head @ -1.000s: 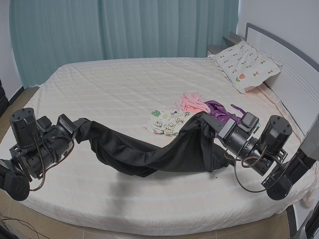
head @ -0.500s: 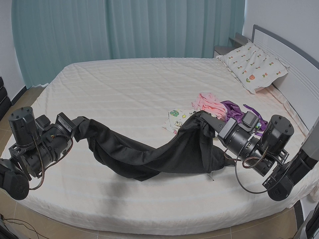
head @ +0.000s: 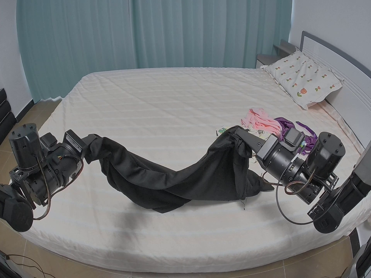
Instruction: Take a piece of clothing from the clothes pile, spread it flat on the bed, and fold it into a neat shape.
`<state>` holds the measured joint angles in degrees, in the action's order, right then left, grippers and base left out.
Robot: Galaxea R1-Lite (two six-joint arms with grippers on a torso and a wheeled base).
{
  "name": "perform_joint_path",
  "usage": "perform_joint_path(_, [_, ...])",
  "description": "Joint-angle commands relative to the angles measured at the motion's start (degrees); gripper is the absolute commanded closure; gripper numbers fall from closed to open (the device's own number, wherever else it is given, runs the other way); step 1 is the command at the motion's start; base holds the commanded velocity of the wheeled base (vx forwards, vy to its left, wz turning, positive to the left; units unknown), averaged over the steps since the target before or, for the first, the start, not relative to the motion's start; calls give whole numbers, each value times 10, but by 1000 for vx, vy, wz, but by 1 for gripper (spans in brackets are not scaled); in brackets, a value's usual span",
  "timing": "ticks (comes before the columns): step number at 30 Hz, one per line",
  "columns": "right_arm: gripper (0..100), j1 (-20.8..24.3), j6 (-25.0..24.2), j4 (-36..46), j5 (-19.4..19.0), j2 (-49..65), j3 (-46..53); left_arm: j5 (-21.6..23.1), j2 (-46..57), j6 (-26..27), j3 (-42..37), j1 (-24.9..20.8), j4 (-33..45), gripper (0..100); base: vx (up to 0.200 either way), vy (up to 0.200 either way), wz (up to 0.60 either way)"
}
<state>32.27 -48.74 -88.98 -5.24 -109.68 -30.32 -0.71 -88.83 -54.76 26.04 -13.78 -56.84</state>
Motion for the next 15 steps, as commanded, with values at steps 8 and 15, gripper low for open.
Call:
perform_joint_path(8, [100,-5,23,-7,-7,3,30,4,-5,-1,-5,-1,0,100,0,100,0])
perform_joint_path(15, [100,-14,65,-6,-35,15,60,4,-8,-1,-10,-9,2,100,-57,0,0])
